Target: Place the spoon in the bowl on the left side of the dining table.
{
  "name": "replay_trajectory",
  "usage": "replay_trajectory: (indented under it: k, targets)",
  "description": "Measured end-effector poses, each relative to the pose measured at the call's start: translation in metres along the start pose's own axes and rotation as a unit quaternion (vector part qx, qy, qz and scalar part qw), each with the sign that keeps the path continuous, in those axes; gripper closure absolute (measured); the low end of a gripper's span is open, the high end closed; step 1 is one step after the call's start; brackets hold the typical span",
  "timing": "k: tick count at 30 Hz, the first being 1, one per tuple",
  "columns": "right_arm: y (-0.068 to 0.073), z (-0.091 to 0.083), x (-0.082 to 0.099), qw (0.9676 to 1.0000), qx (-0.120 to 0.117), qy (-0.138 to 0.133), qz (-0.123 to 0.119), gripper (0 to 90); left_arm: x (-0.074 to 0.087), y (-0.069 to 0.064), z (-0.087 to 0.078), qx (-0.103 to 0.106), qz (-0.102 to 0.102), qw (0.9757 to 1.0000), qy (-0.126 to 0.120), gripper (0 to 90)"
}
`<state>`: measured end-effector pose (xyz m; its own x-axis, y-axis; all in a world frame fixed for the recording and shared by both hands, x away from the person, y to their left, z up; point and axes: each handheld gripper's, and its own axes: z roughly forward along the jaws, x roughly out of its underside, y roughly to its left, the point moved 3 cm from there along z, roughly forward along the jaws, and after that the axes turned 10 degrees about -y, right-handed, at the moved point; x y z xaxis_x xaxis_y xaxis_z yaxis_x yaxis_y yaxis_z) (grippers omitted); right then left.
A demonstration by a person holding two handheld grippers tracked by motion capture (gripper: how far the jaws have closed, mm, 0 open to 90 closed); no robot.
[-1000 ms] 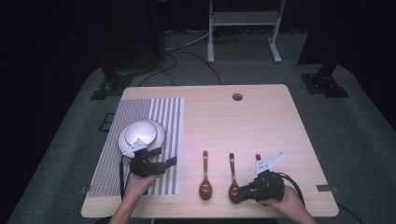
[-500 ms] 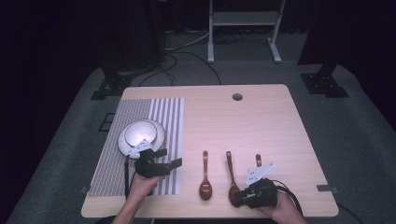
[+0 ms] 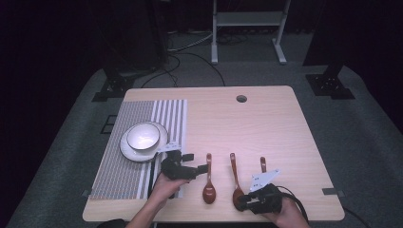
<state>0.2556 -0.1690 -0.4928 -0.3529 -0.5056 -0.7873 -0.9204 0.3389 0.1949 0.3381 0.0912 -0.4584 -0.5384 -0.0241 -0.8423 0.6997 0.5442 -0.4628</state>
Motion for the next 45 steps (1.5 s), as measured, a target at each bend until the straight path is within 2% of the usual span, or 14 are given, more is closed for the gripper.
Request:
replay_trajectory:
  k: [5,9,10,17,20,23,31,35,36,39,43,45]
  targets:
    - [0.001,0.000,0.001,1.0000,0.001,-0.004,-0.002,71.5,-0.003,-0.003,0.024,-0.001,-0.015,0.9998,0.009,5.3]
    - [0.001,0.000,0.001,1.0000,0.001,-0.005,-0.004,71.5,-0.002,-0.004,0.035,-0.001,-0.019,0.9997,0.016,5.4]
    - [0.001,0.000,0.001,1.0000,0.001,-0.005,-0.004,71.4,-0.001,-0.004,0.041,0.002,-0.020,0.9996,0.022,9.0]
    - [0.001,0.000,0.002,1.0000,0.002,-0.007,-0.005,71.3,0.001,-0.007,0.059,0.006,-0.026,0.9990,0.036,13.0]
    - [0.001,0.000,0.002,0.9999,0.003,-0.008,-0.006,71.3,0.004,-0.010,0.067,0.016,-0.026,0.9988,0.038,22.7]
    - [0.001,0.000,0.002,0.9999,0.003,-0.009,-0.008,71.3,0.008,-0.011,0.075,0.019,-0.019,0.9985,0.047,23.8]
    - [0.002,-0.001,0.003,0.9999,0.002,-0.011,-0.010,71.3,0.006,-0.009,0.085,0.031,-0.043,0.9974,0.049,41.3]
    - [0.001,-0.001,0.003,0.9999,0.002,-0.012,-0.011,71.3,0.005,-0.008,0.088,0.031,-0.042,0.9972,0.053,46.3]
    - [0.001,-0.001,0.003,0.9999,0.002,-0.012,-0.011,71.4,0.005,-0.007,0.090,0.032,-0.045,0.9971,0.053,50.8]
    - [0.002,-0.001,0.003,0.9999,0.003,-0.011,-0.012,71.4,0.006,-0.006,0.093,0.035,-0.052,0.9965,0.056,55.0]
    - [0.001,-0.001,0.003,0.9999,0.001,-0.011,-0.012,71.4,0.009,-0.005,0.098,0.040,-0.071,0.9946,0.063,57.5]
    - [0.002,-0.001,0.003,0.9999,0.001,-0.012,-0.011,70.7,0.010,-0.006,0.099,0.050,-0.073,0.9940,0.064,66.9]
